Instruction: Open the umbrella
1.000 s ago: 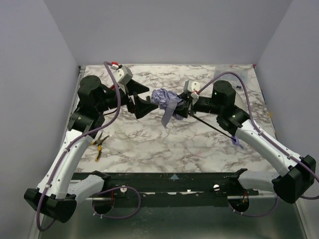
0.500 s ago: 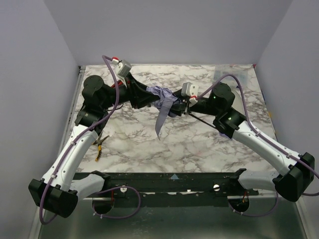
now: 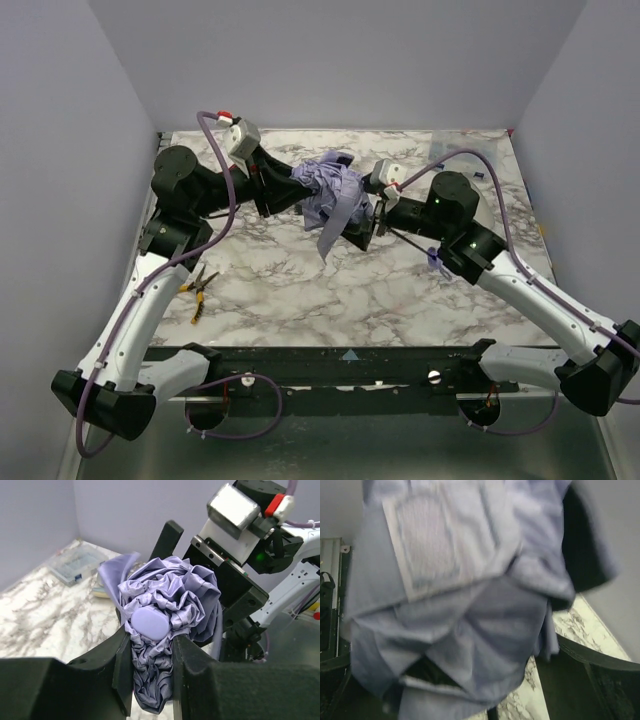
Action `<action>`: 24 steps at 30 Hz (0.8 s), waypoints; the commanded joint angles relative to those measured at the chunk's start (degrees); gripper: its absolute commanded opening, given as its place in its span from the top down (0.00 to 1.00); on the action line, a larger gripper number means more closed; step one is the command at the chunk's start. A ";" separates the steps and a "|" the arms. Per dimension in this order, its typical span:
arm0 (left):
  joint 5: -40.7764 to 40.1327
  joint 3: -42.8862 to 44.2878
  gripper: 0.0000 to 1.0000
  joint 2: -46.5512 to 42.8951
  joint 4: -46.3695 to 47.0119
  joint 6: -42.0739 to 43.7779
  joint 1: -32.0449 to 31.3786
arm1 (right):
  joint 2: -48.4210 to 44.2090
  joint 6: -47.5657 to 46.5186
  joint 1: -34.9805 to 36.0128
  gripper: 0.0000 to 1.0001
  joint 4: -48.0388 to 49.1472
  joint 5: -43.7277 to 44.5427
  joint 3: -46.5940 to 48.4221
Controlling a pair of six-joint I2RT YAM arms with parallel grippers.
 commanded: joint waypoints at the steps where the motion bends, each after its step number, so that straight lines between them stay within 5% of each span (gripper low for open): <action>1: 1.62 6.50 1.00 -1.26 0.10 5.20 1.45 | -3.60 1.87 0.24 0.06 -11.06 2.57 -2.04; 8: 5.60 6.76 1.00 0.65 9.15 -11.72 6.47 | -6.58 0.06 0.18 0.12 -15.96 5.23 -7.87; 13: 5.35 4.50 1.00 1.08 14.15 -20.18 9.43 | -6.59 0.50 0.22 0.45 -16.13 4.45 -8.27; 17: 3.53 3.64 1.00 1.33 13.24 -21.28 10.54 | -5.51 2.95 0.22 0.96 -16.14 1.20 -6.46; 21: -0.67 5.50 1.00 2.24 5.23 -12.36 10.56 | -3.43 8.92 0.21 1.00 -15.66 -1.32 -3.85; 24: -5.85 8.38 0.39 3.07 -1.72 -0.86 10.65 | -1.15 14.36 0.22 1.00 -14.92 -2.96 -1.03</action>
